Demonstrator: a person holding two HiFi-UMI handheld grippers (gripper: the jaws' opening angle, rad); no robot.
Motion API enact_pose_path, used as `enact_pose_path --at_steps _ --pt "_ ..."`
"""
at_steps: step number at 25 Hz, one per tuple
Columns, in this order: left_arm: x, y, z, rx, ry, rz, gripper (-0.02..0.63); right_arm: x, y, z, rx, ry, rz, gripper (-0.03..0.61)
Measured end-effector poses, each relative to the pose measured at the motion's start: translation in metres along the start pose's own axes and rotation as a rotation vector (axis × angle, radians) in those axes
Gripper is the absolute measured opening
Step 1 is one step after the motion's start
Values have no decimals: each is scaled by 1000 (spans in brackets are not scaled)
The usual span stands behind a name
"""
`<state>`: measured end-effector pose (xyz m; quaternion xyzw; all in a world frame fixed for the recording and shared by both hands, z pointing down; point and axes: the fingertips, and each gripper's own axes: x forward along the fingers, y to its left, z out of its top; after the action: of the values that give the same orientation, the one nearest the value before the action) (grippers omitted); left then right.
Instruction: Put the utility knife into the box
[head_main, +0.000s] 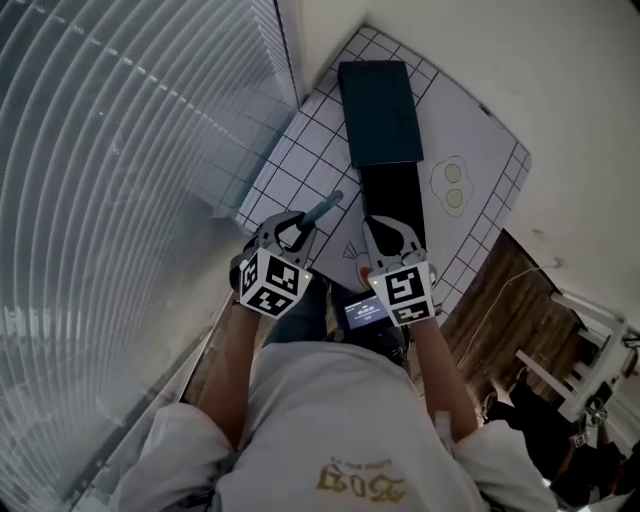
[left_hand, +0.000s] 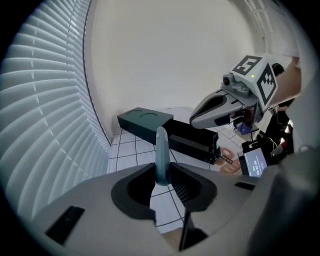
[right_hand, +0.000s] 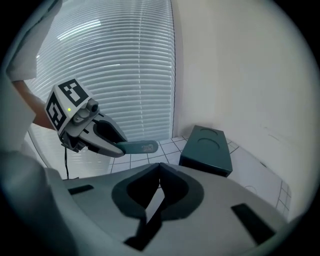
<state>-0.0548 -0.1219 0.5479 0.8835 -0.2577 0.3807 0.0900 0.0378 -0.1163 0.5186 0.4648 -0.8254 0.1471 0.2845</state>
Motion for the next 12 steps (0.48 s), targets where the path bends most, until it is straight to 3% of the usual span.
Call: enact_pose_path --at_steps 7,12 --pt "-8 -5 19 9 -23 -5 103 -19 -13 6 31 -37 -52 8" --pt "-2 -18 32 59 -18 -35 103 -36 -28 2 56 -47 -105 8"
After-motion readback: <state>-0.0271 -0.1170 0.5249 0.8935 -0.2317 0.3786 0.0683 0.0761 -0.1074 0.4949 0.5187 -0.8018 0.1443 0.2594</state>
